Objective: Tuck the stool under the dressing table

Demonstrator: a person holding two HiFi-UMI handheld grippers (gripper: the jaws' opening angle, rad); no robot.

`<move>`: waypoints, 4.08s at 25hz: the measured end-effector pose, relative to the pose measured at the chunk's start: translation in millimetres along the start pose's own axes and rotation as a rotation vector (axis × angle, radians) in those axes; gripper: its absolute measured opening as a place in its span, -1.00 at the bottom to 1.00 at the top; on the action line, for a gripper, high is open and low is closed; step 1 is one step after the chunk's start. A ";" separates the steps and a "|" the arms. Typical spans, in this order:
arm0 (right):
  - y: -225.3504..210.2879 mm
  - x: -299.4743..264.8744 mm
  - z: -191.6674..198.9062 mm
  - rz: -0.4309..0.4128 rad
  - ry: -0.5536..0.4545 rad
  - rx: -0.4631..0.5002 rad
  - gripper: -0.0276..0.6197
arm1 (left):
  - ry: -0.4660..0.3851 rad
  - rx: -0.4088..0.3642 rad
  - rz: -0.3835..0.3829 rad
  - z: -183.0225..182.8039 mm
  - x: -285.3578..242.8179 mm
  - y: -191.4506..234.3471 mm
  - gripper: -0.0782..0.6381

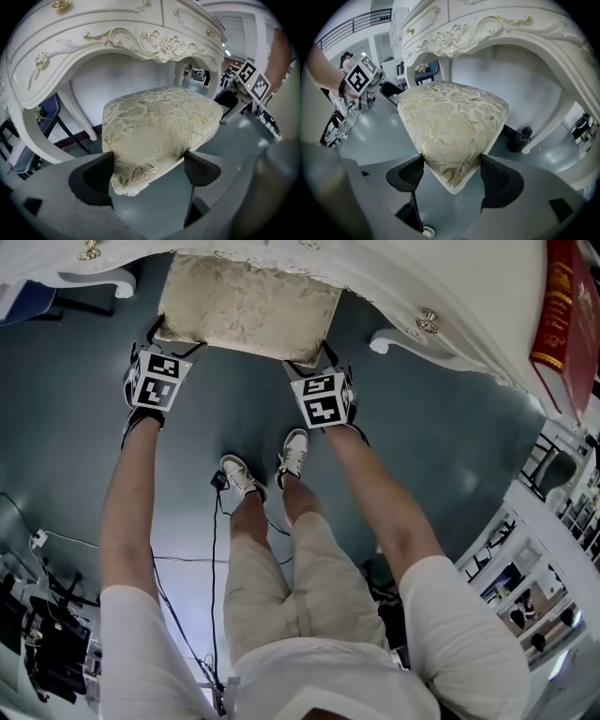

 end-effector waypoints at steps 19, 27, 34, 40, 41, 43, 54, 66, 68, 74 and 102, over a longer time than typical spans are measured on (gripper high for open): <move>-46.6 -24.4 -8.5 0.002 -0.091 -0.070 0.31 | -0.110 -0.022 -0.011 -26.6 -33.7 20.6 0.54; -59.3 -38.5 -20.5 0.042 -0.133 -0.073 0.27 | -0.141 -0.052 0.016 -38.0 -60.1 42.0 0.55; -73.9 -50.0 -30.6 0.042 -0.151 -0.064 0.28 | -0.120 -0.047 0.017 -55.0 -72.0 52.2 0.55; -78.3 -54.0 -31.8 0.056 -0.180 -0.061 0.28 | -0.154 -0.055 -0.008 -56.5 -79.9 55.9 0.55; -78.6 -54.5 -31.4 0.058 -0.186 -0.062 0.28 | -0.158 -0.053 -0.012 -56.5 -79.8 56.1 0.55; -80.0 -56.0 -31.8 0.062 -0.195 -0.062 0.27 | -0.167 -0.053 -0.016 -57.5 -81.2 56.9 0.55; -84.0 -33.5 -40.2 0.117 -0.133 -0.109 0.27 | -0.138 -0.096 -0.074 -65.8 -53.8 37.9 0.55; -25.9 64.1 -78.1 0.127 -0.132 -0.005 -0.29 | -0.360 0.150 -0.252 -87.1 85.7 -9.8 0.40; -9.9 82.0 -89.0 0.131 -0.138 -0.001 -0.44 | -0.376 0.200 -0.265 -94.2 114.2 -17.5 0.21; 38.8 132.7 -121.6 0.097 -0.177 0.035 -0.90 | -0.444 0.337 -0.277 -112.1 188.0 -42.0 -0.27; 79.1 401.2 -239.7 -0.139 -0.443 0.140 -0.91 | -0.592 0.199 -0.237 -244.5 387.3 -141.3 -0.74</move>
Point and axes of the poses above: the fingertips, and each gripper's own axes: x backward along the fingers, y to its left, z out of its underside, the point moved 10 cm from there along x, backward along the fingers, and after that the axes turned 15 degrees about -y, right-handed, at the moved point
